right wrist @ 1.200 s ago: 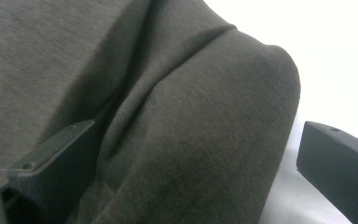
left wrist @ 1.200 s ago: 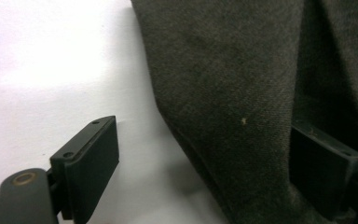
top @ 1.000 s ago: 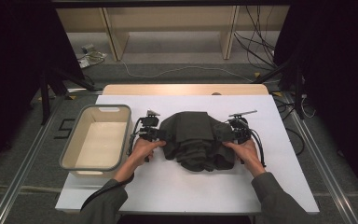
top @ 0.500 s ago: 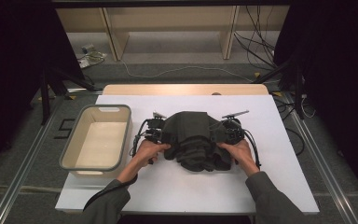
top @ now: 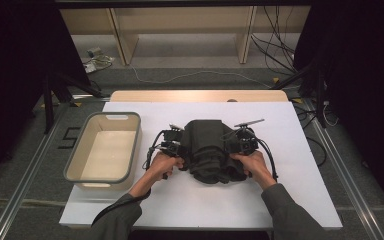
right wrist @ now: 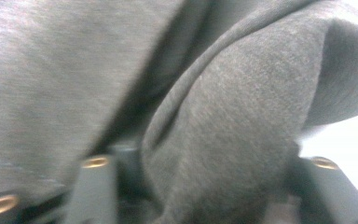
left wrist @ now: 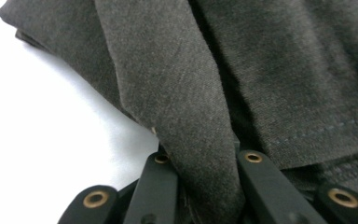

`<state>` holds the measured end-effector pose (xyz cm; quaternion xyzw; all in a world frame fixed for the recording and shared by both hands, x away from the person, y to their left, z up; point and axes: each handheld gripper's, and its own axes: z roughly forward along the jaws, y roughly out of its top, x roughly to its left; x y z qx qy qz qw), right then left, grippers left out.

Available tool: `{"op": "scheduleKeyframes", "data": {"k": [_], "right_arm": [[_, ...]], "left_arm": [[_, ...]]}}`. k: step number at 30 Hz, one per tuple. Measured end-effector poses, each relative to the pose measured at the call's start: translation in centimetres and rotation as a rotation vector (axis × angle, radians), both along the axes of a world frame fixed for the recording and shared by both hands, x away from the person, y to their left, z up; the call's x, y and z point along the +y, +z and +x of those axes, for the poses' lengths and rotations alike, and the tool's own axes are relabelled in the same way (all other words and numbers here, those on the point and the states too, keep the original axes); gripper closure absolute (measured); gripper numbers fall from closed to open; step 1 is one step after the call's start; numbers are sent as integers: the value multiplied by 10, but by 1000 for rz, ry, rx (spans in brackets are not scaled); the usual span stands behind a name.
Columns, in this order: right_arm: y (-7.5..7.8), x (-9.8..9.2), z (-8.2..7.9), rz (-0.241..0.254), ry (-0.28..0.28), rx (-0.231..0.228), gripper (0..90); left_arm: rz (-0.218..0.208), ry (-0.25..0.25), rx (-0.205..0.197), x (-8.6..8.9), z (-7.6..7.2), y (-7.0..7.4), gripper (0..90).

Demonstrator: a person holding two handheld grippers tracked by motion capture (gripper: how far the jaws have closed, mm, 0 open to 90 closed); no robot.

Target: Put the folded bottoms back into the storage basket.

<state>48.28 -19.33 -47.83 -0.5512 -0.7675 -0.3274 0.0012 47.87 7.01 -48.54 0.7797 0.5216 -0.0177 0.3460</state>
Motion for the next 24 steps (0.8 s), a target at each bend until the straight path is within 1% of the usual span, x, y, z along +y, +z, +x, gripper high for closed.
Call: {"op": "scheduleKeyframes", "data": {"k": [1, 2, 3, 6, 7, 9, 12, 13, 14, 15, 16, 18, 20, 23, 24], "right_arm": [[0, 3, -1, 5, 4, 2, 551], [0, 3, -1, 3, 10, -3, 583], [0, 4, -2, 12, 14, -8, 627], [2, 5, -4, 20, 20, -20, 706], [3, 6, -4, 21, 23, -25, 723], [4, 6, -5, 31, 22, -33, 740], [5, 4, -6, 53, 21, -36, 751], [5, 4, -6, 56, 20, -42, 752], [6, 4, -7, 55, 24, -50, 754], [8, 5, -8, 64, 24, -58, 756], [9, 5, -8, 69, 28, -64, 757], [12, 4, -9, 87, 27, -75, 759], [14, 4, -10, 106, 29, -82, 761], [18, 5, -11, 143, 24, -83, 763], [20, 5, -12, 156, 29, -87, 763]], "left_arm": [[-6, -7, -9, 1, -1, 0, 834], [-6, -7, -9, 1, -1, 0, 835], [-20, -3, -21, 0, -3, -1, 837], [-23, -11, -40, 1, -6, -1, 840], [-34, -14, -38, 1, -6, 0, 841], [-40, -23, -51, 1, -8, 1, 841], [-51, -32, -57, 1, -11, 4, 841], [-44, -39, -80, -2, -14, 7, 841], [-44, -39, -80, -2, -14, 7, 841], [-39, -51, -98, -3, -16, 8, 842], [-44, -52, -101, -3, -16, 8, 842], [-47, -51, -102, -4, -17, 8, 842], [-72, -53, -107, -2, -18, 9, 843], [-85, -56, -126, -2, -20, 11, 845], [-79, -61, -135, -3, -20, 12, 845]]}}
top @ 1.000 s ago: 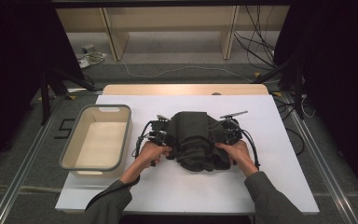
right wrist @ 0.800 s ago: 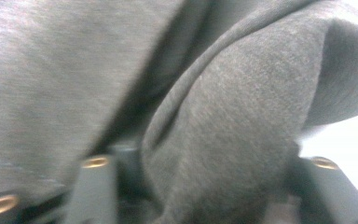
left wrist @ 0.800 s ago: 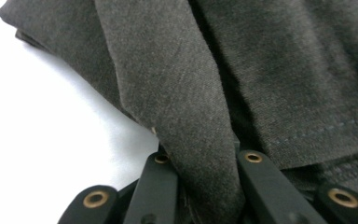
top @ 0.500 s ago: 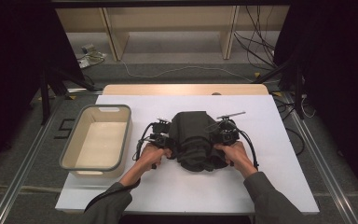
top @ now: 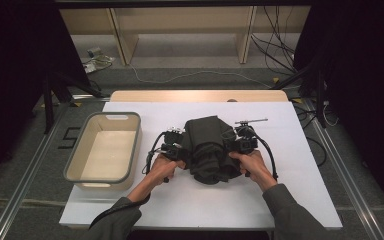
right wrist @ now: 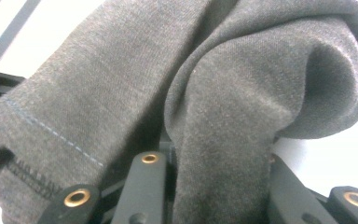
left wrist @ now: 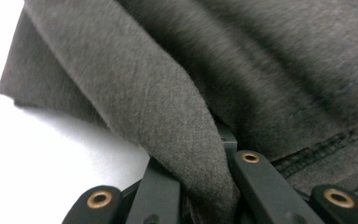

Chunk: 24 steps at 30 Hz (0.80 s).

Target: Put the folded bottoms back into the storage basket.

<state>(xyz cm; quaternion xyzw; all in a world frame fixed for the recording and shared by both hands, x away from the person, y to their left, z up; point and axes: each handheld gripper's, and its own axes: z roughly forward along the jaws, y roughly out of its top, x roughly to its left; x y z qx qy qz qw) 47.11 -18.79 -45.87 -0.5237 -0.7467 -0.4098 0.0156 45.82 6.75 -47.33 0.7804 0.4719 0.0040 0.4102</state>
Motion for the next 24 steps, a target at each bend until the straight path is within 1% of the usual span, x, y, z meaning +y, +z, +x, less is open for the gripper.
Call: {"op": "scheduleKeyframes", "data": {"k": [1, 2, 5, 8, 9, 10, 11, 14, 17, 21, 24], "right_arm": [[2, 1, -1, 7, 0, 1, 763], [3, 2, -1, 9, 5, -9, 764], [7, 3, -2, 34, 4, -15, 764], [10, 4, -3, 59, 8, -15, 765], [10, 4, -3, 59, 8, -15, 765], [13, 5, -4, 68, 15, -21, 765], [14, 6, -5, 72, 14, -24, 765], [17, 6, -6, 81, 16, -30, 765], [20, 7, -7, 91, 18, -33, 765], [26, 9, -7, 111, 16, -36, 765], [31, 11, -9, 121, 19, -44, 765]], "left_arm": [[1, -2, -5, -1, -1, 0, 845], [3, -6, -11, -1, -1, 1, 846], [-14, -1, -23, 0, -3, 0, 846], [-21, -1, -40, 0, -5, 2, 847], [-21, -1, -40, 0, -5, 2, 847], [-20, -6, -59, 0, -7, 4, 847], [-24, -5, -66, -1, -7, 5, 847], [-34, -3, -69, 0, -8, 7, 848], [-34, -6, -79, 0, -9, 9, 848], [-46, -7, -87, 4, -10, 16, 848], [-43, -5, -102, 6, -12, 22, 847]]}}
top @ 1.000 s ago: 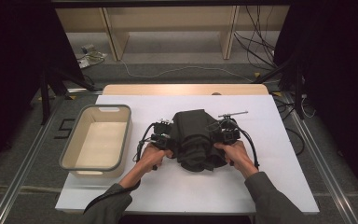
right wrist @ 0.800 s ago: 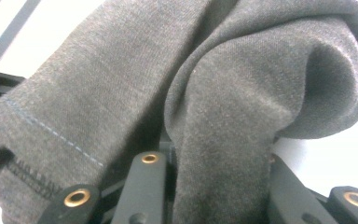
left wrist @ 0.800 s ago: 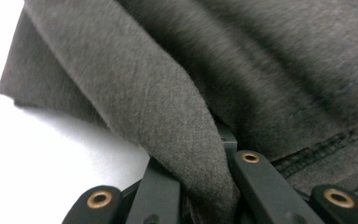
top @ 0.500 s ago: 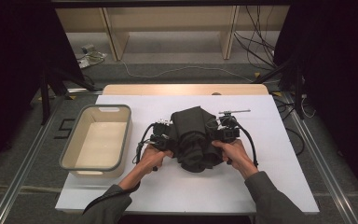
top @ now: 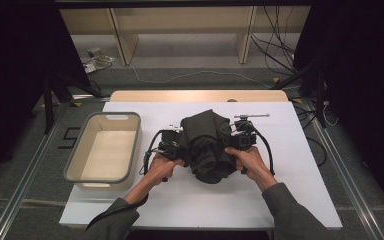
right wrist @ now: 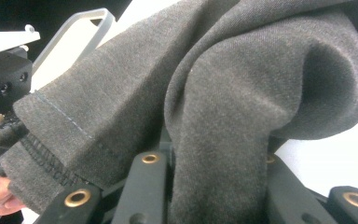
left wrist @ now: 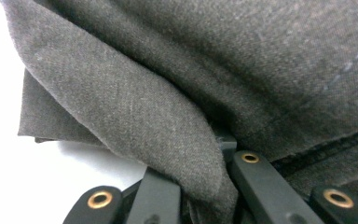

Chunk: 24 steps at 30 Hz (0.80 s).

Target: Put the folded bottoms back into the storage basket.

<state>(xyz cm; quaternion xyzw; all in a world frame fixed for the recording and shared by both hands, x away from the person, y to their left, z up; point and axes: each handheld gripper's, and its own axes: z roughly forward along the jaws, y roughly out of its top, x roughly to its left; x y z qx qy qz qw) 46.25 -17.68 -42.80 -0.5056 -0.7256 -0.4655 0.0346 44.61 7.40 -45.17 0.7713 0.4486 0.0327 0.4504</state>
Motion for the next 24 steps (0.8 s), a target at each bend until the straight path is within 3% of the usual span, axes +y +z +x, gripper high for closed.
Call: {"op": "scheduleKeyframes", "data": {"k": [14, 24], "right_arm": [[19, 10, -3, 33, 10, -25, 764], [33, 30, -5, 76, 26, -37, 764]], "left_arm": [[6, 6, -30, 13, -4, 24, 847], [25, -3, -32, 39, -5, 44, 846]]}}
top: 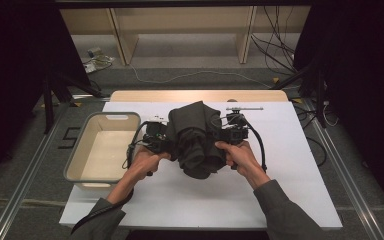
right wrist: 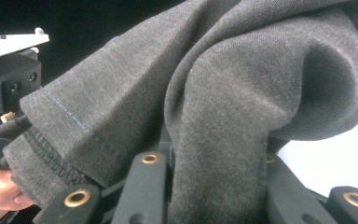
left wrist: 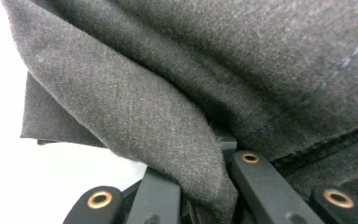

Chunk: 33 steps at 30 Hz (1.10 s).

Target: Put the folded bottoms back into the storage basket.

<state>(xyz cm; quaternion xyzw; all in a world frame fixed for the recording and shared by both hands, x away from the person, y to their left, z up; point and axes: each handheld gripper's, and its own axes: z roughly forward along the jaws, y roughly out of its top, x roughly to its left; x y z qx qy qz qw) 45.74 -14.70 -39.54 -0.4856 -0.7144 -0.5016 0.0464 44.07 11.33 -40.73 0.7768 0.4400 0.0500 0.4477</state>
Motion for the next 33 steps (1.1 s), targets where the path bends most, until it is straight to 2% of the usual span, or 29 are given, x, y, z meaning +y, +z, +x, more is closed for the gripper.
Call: {"op": "scheduleKeyframes", "data": {"k": [7, 25, 33], "right_arm": [[8, 16, 1, 20, 17, -14, 763], [24, 48, 5, 32, 39, -30, 762], [34, 70, 8, 36, 54, -39, 762]], "left_arm": [[-2, 15, -8, 17, -2, 10, 846], [-18, 49, -11, 50, -3, 29, 845], [-13, 66, -14, 69, -4, 41, 845]]}}
